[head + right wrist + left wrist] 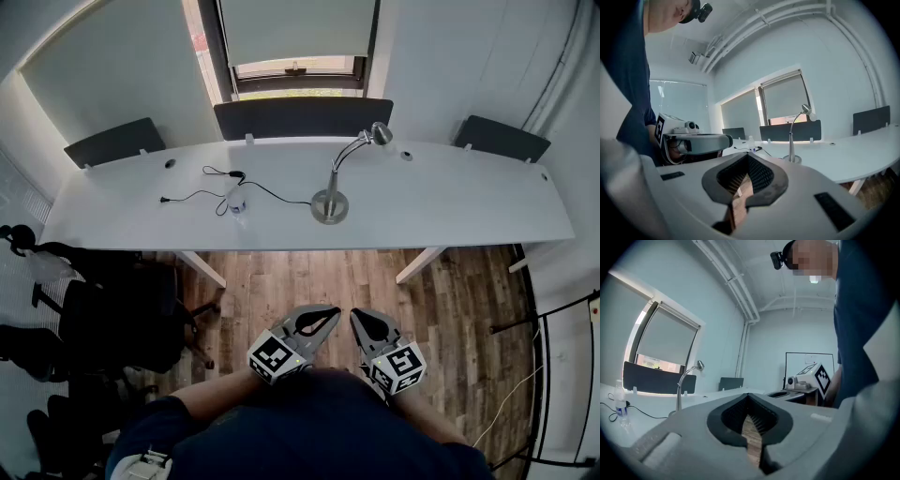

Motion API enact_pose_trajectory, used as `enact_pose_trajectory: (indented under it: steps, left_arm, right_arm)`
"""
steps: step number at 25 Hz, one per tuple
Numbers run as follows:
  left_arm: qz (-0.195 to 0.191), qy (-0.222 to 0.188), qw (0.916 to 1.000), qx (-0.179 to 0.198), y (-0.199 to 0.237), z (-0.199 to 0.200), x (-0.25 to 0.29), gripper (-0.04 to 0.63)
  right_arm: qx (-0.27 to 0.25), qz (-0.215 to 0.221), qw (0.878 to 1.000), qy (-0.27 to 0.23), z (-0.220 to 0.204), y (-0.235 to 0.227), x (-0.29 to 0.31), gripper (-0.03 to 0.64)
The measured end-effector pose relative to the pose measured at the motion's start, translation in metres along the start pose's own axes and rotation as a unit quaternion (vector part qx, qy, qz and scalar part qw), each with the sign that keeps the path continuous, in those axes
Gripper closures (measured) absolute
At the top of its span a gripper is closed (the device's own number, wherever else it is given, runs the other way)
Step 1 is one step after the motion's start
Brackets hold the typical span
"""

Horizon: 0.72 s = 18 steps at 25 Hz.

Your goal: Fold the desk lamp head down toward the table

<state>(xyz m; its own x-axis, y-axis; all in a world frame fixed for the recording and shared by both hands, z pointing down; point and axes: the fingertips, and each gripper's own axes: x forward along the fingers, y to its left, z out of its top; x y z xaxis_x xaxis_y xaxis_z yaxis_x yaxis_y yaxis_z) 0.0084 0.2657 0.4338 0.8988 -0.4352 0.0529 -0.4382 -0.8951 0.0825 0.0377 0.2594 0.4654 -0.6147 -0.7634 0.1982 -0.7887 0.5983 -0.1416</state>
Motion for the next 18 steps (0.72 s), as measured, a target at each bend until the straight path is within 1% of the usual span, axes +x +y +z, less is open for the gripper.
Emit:
enact_pose_trajectory:
  steps: [10,18]
  left_arm:
    - [0.001,0.004,1.0,0.002,-0.002,0.001,0.005,0.589]
    - [0.012,0.001,0.9999,0.008,-0.008,0.007,0.02,0.589]
  right_arm:
    - [-0.004,0.007,1.0,-0.002,0.002,-0.001,-0.002,0.608]
    - [-0.005,0.015,1.0,-0.009,0.006,-0.014,-0.01,0.607]
